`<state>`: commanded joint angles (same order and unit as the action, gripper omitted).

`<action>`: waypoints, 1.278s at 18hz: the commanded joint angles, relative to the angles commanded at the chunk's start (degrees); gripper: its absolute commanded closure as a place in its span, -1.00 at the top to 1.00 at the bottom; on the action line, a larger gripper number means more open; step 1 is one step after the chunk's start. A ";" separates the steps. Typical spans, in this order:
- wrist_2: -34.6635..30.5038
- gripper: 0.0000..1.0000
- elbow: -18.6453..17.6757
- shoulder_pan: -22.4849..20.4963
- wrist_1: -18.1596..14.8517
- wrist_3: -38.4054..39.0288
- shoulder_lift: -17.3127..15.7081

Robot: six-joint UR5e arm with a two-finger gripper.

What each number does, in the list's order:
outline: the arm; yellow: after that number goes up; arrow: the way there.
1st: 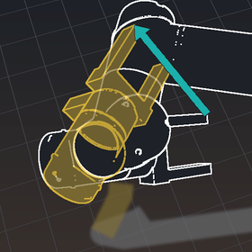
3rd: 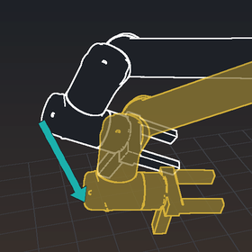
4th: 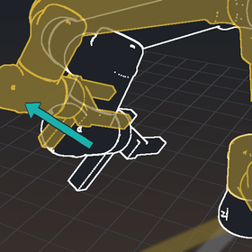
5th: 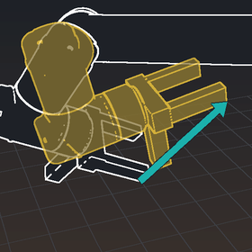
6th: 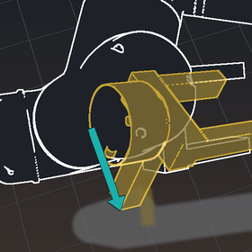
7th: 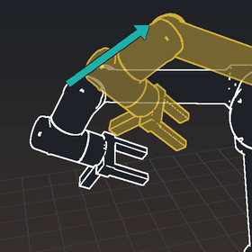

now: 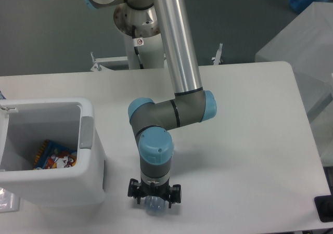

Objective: Place the trash in the trash can
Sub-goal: 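Lower onto the bottle cap end and close the gripper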

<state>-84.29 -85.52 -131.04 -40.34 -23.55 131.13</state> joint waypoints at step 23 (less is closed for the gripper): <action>-0.09 0.47 -0.26 0.09 -0.09 0.35 -0.18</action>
<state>-84.38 -85.78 -130.96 -40.43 -23.20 130.96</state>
